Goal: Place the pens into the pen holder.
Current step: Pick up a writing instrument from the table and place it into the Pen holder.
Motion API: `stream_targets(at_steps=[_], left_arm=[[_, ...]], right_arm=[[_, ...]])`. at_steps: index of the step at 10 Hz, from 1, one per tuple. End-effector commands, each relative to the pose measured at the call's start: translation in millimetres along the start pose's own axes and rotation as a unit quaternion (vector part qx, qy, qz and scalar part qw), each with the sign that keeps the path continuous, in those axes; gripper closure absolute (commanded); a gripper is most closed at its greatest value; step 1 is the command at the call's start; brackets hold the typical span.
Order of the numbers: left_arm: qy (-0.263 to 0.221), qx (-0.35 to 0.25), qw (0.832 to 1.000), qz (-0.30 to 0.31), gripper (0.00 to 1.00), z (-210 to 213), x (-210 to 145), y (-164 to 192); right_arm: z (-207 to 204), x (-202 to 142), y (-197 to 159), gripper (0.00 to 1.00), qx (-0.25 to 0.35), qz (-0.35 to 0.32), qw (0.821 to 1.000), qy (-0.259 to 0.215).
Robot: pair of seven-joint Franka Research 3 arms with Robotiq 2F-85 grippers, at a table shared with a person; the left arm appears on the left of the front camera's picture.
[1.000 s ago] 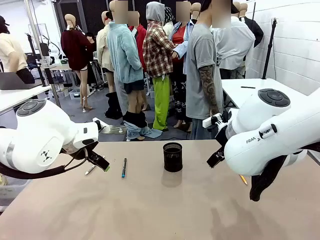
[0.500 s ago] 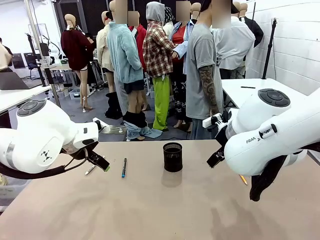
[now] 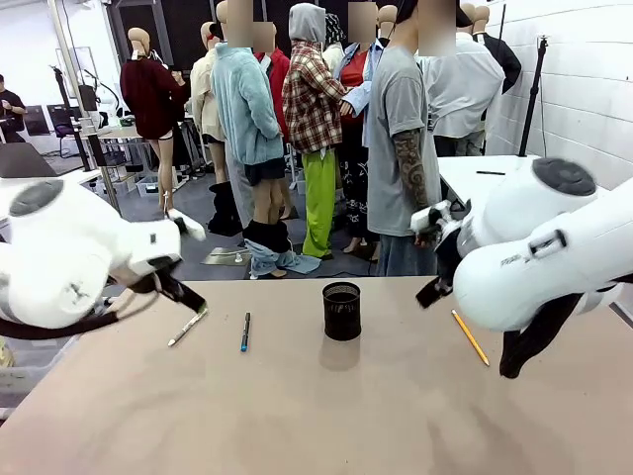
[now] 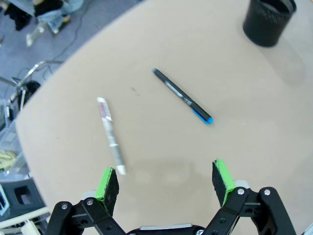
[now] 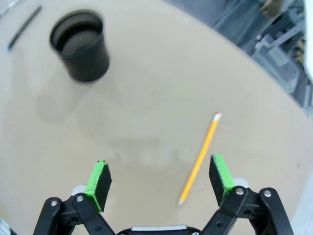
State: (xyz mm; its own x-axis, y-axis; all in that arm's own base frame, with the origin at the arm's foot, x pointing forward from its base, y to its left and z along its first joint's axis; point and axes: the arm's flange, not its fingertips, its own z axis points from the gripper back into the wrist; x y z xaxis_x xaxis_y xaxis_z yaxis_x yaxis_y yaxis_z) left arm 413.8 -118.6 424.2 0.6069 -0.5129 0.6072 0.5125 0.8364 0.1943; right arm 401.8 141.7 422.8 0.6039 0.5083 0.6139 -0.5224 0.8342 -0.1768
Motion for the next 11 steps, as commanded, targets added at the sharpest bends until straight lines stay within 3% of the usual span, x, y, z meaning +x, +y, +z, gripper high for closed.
stream_targets(at_steps=[1,3,6,9,11], left_arm=[[-0.056,0.031,0.998,-0.005,0.0,48.9,-12.9,45.8],[-0.045,0.093,0.994,0.028,0.0,97.4,-50.3,94.6],[0.012,0.171,0.975,0.138,0.0,146.9,-127.8,150.2],[-0.009,0.177,0.961,0.212,0.0,160.1,-185.9,164.5],[-0.007,0.161,0.966,0.203,0.0,146.8,-185.2,161.3]], right_arm=[[45.0,-18.5,-32.3,0.0,-0.035,-0.017,0.998,-0.041],[95.6,-54.9,-85.3,0.0,-0.151,-0.098,0.983,-0.031],[156.6,-131.5,-129.9,0.0,-0.237,-0.216,0.947,-0.032],[165.5,-185.6,-139.3,0.0,-0.262,-0.288,0.921,-0.026],[165.3,-196.1,-138.1,0.0,-0.262,-0.298,0.917,-0.032]])
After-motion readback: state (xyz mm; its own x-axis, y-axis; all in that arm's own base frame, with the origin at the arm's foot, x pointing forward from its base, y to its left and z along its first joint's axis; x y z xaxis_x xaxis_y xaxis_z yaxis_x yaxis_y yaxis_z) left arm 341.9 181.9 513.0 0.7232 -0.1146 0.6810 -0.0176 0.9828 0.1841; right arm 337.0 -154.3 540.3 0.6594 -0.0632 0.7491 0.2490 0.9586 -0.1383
